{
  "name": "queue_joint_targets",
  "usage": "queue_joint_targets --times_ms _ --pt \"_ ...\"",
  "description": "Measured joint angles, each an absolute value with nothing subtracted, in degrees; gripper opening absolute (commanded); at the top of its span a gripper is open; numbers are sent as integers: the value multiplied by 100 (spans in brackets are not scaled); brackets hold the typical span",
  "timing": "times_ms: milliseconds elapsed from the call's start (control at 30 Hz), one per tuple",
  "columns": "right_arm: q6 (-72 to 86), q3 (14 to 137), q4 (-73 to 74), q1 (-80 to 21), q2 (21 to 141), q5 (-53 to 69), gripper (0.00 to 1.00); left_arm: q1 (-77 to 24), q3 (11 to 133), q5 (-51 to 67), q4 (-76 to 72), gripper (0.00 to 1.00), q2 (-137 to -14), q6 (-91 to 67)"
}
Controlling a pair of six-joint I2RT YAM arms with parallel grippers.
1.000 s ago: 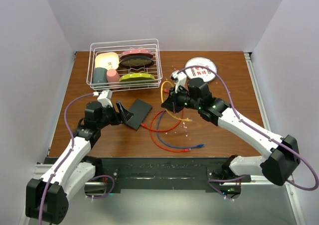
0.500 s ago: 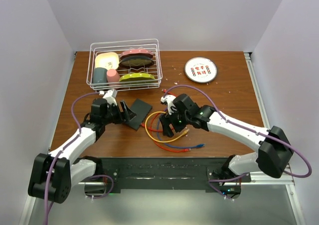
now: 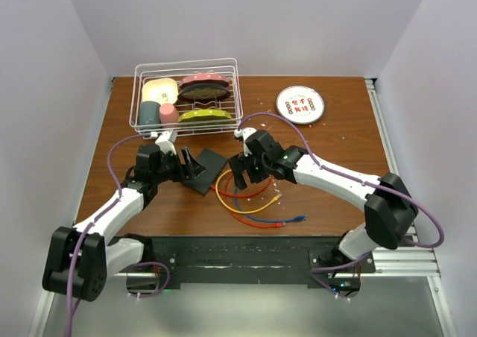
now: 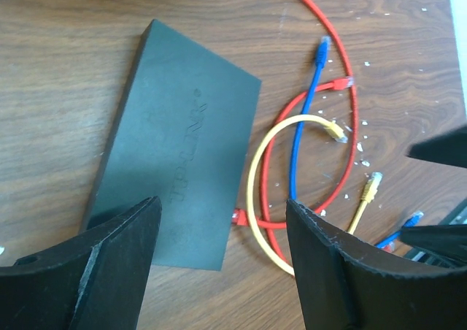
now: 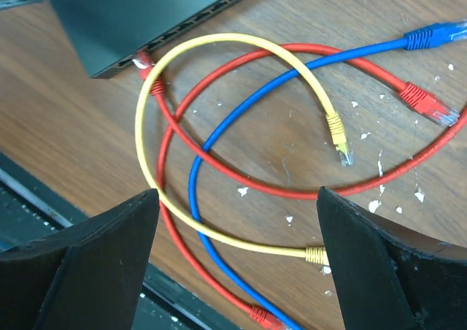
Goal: Insert the plug into the switch port
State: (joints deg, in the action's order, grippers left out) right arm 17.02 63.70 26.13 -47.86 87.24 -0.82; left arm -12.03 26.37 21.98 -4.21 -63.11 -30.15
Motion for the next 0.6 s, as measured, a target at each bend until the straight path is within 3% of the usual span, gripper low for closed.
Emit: queue_joint_targets --times_ms 200,467,567,600 --pt "1743 6379 2477 -4469 8879 -32 99 -1507 2958 2143 -440 74 -6536 -2777" --pt "2143 6182 2517 -3205 8678 -217 99 -2224 4209 1616 -259 73 -7437 -2440" --pt "2445 5988 2759 -3151 8298 -399 98 -2307 4473 1601 -281 73 -7872 -2399" --pt "2541 5924 2818 -3164 8178 -447 93 -2320 4532 1608 -305 73 -8034 -2373"
